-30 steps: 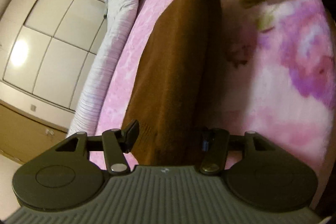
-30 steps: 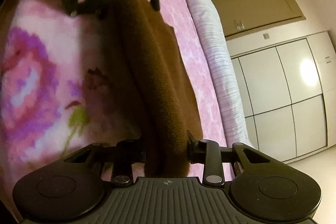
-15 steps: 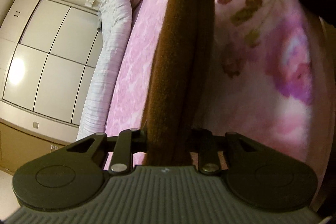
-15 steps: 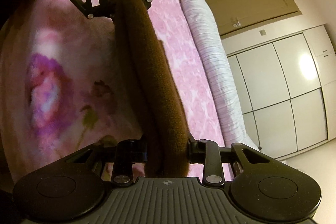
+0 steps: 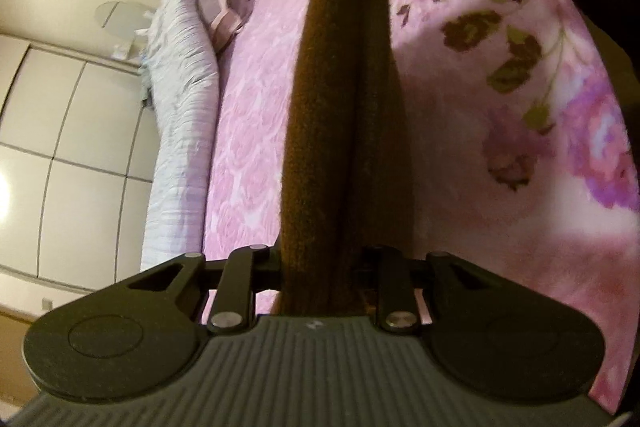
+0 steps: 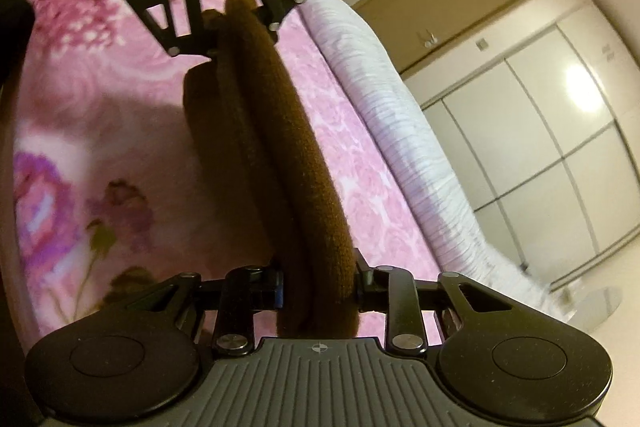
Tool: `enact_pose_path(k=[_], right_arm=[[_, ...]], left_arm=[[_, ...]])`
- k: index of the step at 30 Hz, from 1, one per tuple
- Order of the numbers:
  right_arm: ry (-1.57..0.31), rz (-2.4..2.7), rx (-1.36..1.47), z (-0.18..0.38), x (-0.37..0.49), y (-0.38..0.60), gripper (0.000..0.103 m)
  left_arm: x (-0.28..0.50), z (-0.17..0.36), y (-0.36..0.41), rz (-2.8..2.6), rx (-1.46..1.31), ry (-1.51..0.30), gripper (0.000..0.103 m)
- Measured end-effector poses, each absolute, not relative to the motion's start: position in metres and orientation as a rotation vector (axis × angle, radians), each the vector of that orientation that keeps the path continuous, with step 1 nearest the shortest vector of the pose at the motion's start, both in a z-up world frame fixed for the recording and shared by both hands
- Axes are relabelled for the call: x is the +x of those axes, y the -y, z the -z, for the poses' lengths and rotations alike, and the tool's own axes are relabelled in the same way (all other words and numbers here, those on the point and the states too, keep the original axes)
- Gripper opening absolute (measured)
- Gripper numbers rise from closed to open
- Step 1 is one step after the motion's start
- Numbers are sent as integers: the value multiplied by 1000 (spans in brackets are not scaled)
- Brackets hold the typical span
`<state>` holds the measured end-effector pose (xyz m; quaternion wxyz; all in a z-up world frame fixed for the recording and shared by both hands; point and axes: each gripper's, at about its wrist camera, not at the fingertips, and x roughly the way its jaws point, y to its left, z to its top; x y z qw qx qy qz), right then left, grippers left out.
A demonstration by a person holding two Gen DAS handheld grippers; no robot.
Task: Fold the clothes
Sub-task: 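Lift the folded cardigan with both grippers and carry it toward the clothes stack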
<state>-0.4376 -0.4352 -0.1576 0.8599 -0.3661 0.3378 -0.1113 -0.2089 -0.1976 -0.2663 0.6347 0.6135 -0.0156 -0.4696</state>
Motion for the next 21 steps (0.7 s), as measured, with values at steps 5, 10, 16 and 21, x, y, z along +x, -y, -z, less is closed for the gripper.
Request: enact_pose_path(k=[5,10,16,21], right_arm=[[-778,214,-641,99,-455,459,27],[-879,220,-532,9,-510,478,27],[-976,298,-434,-93,-612,504,27],[-1011,440,-405,-140,-686,537,27]], left_arm=[[-228,207,211,1126,1418,-77,20],[-268,114,254,1201,1400,-161,20],[-331,16,323,1306,1364,-167,20],[-358,-18,382,1368,1345,-83,20]])
